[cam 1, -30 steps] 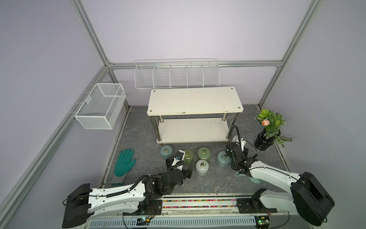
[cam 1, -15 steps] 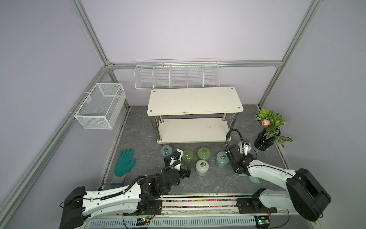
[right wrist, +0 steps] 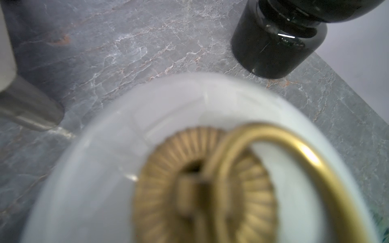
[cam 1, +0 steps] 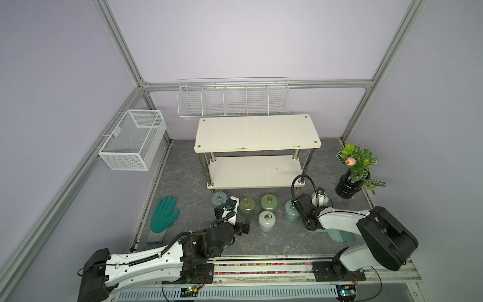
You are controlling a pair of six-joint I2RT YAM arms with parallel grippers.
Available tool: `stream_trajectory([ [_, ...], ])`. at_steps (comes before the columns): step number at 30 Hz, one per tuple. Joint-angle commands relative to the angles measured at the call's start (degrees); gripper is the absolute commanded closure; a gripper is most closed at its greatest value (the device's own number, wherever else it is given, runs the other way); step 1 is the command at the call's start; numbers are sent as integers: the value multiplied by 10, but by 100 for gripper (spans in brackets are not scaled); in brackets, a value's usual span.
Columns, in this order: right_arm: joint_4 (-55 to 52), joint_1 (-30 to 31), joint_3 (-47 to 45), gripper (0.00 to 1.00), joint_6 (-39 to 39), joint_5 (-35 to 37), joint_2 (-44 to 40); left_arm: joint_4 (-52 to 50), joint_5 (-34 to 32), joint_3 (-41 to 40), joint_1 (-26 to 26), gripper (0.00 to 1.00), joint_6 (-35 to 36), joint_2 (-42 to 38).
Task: Remove the tea canisters from the shelf
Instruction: Place the tea canister at the center of the board.
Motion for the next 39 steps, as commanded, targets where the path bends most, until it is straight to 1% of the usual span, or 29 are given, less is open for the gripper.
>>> stream_trajectory([
  [1, 8, 7, 25, 37, 24, 22, 8, -10, -4, -7, 3, 0, 3, -5],
  [6, -49, 11, 52, 28, 48, 19, 21, -9, -2, -6, 4, 0, 2, -5],
  [11, -91, 14, 73, 23, 61, 19, 35, -12, -4, -8, 4, 0, 0, -5],
  [12, -95, 14, 75, 23, 64, 19, 36, -11, -5, -10, 4, 0, 0, -21],
  [19, -127, 22, 97, 23, 68, 24, 55, -15, -7, -16, 4, 0, -1, -34],
  [22, -123, 28, 94, 19, 70, 29, 55, -19, -9, -21, 4, 0, -1, -44],
  [28, -85, 29, 86, 20, 53, 21, 53, -26, -10, -22, 3, 0, -1, -62],
  [29, -73, 28, 85, 19, 46, 19, 54, -26, -10, -22, 4, 0, -1, -63],
  [32, -70, 27, 92, 6, 42, 16, 62, -25, -6, -20, 3, 0, 4, -62],
  [33, -73, 28, 95, 4, 42, 17, 65, -26, -5, -18, 4, 0, 5, -60],
  [39, -87, 28, 102, 2, 45, 17, 70, -34, -3, -2, 4, 0, 6, -46],
])
